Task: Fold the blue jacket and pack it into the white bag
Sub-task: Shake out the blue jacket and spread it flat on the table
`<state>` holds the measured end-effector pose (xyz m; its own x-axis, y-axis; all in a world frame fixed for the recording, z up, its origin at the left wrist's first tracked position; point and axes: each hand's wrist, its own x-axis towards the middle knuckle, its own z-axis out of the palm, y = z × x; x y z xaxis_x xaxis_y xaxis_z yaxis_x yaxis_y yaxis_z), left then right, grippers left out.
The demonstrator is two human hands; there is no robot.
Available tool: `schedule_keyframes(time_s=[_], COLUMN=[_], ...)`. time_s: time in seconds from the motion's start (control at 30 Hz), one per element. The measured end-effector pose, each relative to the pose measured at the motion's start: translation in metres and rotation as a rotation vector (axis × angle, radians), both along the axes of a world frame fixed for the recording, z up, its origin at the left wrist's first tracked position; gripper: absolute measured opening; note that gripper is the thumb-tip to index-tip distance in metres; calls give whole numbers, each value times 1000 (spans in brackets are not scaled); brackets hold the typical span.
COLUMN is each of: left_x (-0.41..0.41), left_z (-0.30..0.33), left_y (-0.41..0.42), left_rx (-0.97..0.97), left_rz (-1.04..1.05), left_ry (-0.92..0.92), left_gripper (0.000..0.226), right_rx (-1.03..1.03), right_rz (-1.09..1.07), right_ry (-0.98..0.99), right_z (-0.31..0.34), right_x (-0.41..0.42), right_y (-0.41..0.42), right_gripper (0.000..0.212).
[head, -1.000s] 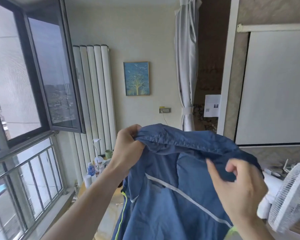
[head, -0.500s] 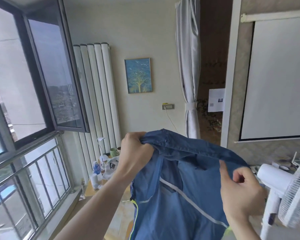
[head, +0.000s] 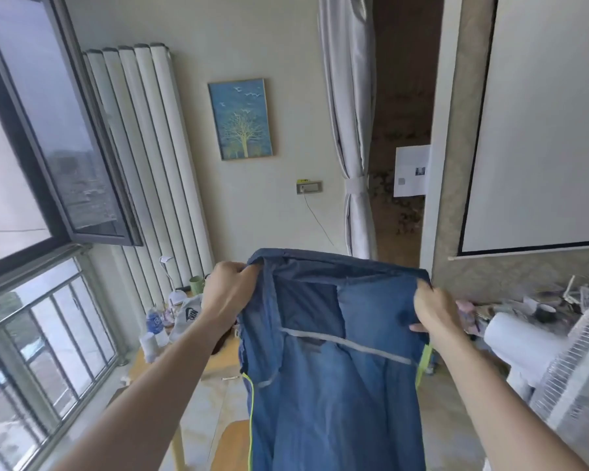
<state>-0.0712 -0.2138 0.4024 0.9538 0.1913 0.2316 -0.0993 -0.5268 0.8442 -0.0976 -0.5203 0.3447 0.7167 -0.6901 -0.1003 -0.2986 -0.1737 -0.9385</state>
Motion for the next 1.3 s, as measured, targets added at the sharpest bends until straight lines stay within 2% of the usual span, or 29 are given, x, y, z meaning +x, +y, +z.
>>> schedule_keyframes(time_s=[0.1,0.2,0.23,0.3,0.33,0.4,0.47,0.53,0.57,0.63,0.77,0.87,0.93,1.0,1.07,1.17,1.23,1.3], left_x=[41,79,89,105,115,127,140,155,164,184,227,263,289,319,353,407,438,467], left_z=[-17,-24,-24,-22,-22,-19,-19,-24,-28,-37,-58,-70,-82,-95,-107,-121,-123,-124], left_y=[-28,-44,-44,-45,-45,-51,-59,-66,-68,-69,-60,-57,-56,-52,-45,-26,-16,-8], left_rx=[48,91,129,225,315,662,1054,1286,1311,1227,792,435,251,163,118,84,76,-30], left_rz=[54,54,36,-37,-67,-102,-94,-45,-14,61,145,159,165,173,169,149,147,137], left_ry=[165,183,166,167,185,252,286,278,264,261,337,381,401,414,419,447,477,496], left_gripper=[46,56,54,59,68,76,85,91,84,59,21,21,26,28,29,22,21,25], right_rx=[-23,-97,-177,-472,-644,-971,-1241,-1310,-1259,-1031,-534,-203,-144,-135,-143,-193,-220,-219], right_rz=[163,483,604,787,838,874,806,721,699,685,684,666,651,656,662,638,635,636], right_ry=[-54,-88,-32,117,180,287,357,361,355,326,290,239,266,306,351,400,405,386], right_z=[5,15,16,19,20,21,20,12,7,-2,-23,-42,-57,-73,-77,-69,-63,-59], right_x=[55,92,105,130,143,166,187,213,227,253,312,362,398,435,462,500,526,553], right_y=[-35,-70,-82,-99,-104,-108,-109,-110,-111,-114,-122,-123,-119,-112,-101,-86,-76,-67], right_gripper=[56,39,42,68,80,94,94,81,73,59,41,36,32,35,39,18,16,17])
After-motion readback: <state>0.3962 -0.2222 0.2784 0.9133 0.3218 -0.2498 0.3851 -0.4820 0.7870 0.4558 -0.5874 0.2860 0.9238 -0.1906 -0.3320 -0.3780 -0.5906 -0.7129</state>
